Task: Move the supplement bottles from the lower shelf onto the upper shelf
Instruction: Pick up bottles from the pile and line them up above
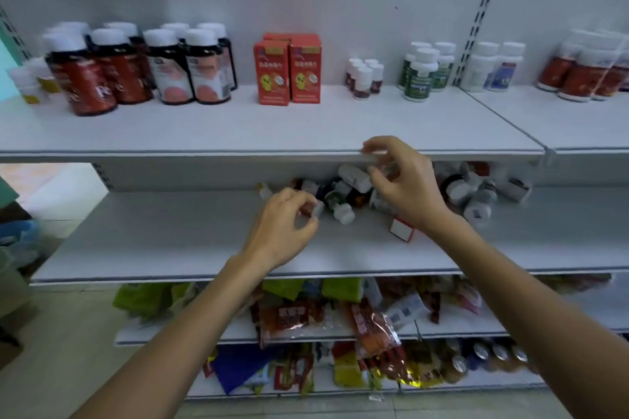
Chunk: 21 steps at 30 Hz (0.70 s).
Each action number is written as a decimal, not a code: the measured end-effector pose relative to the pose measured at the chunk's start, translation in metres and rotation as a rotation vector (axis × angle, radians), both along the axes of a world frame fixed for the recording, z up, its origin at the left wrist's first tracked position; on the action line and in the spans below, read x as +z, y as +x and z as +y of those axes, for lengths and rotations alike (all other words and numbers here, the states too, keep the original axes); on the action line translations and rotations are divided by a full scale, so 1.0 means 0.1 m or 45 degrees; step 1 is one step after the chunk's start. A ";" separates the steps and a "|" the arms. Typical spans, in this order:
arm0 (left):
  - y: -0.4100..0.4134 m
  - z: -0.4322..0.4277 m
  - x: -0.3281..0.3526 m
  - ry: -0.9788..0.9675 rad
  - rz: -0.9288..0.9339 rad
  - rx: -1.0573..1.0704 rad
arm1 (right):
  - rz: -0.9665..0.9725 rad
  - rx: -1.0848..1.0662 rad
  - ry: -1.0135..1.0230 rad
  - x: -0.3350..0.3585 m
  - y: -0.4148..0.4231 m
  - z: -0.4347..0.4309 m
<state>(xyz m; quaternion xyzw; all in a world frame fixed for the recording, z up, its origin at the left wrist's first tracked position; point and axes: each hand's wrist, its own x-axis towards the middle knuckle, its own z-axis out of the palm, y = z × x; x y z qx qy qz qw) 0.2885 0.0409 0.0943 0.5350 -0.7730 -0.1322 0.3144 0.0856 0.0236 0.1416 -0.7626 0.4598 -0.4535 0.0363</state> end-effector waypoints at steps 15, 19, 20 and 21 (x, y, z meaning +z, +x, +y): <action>-0.37 -0.75 -0.93 0.143 -0.077 0.011 | -0.184 -0.514 0.581 -1.51 -0.79 -0.52; -0.38 -1.16 -1.16 0.101 -0.185 -0.008 | -0.386 -0.771 0.820 -1.83 -0.99 -0.87; -0.37 -1.26 -1.23 0.098 -0.224 -0.009 | -0.416 -0.817 0.890 -1.87 -1.02 -0.95; -0.35 -1.37 -1.29 0.080 -0.257 0.006 | -0.444 -0.837 0.948 -1.91 -1.04 -1.03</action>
